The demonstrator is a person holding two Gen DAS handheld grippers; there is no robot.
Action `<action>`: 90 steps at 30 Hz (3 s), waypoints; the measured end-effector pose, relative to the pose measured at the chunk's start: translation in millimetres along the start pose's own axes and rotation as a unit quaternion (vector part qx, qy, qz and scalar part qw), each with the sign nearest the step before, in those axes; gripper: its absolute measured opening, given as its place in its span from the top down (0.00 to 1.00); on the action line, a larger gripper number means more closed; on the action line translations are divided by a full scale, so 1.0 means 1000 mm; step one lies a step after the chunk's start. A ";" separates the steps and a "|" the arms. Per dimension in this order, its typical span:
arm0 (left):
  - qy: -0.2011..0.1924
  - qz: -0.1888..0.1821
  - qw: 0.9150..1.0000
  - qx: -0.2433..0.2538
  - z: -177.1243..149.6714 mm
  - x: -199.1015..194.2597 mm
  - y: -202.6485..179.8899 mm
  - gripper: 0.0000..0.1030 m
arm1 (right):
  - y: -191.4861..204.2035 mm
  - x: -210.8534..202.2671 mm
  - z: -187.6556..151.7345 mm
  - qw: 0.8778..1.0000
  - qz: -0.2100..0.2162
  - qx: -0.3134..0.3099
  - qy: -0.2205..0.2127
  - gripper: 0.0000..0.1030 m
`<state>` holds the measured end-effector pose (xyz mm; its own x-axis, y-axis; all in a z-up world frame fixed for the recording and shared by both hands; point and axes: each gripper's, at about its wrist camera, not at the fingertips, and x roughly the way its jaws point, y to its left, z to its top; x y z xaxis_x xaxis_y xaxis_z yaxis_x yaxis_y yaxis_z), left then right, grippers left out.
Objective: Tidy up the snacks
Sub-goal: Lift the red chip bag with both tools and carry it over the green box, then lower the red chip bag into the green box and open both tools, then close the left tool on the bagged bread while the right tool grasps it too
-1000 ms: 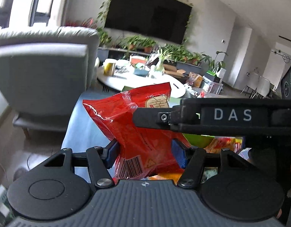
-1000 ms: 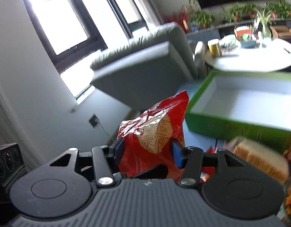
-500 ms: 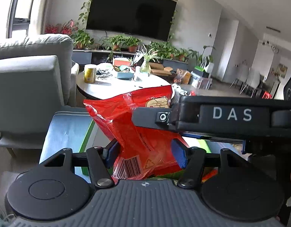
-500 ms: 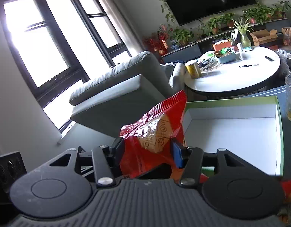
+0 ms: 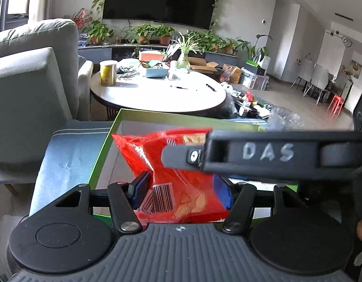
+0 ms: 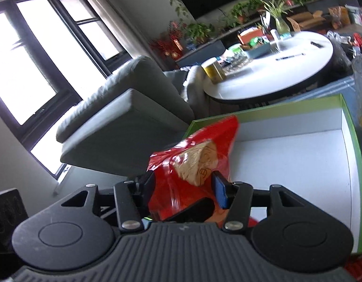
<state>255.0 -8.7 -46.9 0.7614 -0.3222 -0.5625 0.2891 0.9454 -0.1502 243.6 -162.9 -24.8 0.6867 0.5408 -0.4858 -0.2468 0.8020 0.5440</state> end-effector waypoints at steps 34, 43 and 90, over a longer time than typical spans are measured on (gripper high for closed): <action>0.024 0.078 0.996 0.029 -0.030 -0.044 -0.019 0.39 | -0.006 -0.033 -0.020 0.998 -0.016 -0.021 0.049 0.28; -0.008 0.086 0.996 -0.017 -0.037 -0.094 -0.022 0.36 | -0.007 -0.105 -0.022 0.999 -0.018 -0.048 -0.010 0.27; 0.019 0.001 0.999 0.039 -0.076 -0.075 -0.070 0.36 | -0.051 -0.129 -0.087 0.998 -0.052 -0.034 0.023 0.27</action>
<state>133.5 -47.3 -56.1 0.7396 -0.3170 -0.5937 0.3335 0.9388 -0.0859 108.4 -251.4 -49.6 0.6788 0.4638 -0.5693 -0.2233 0.8690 0.4416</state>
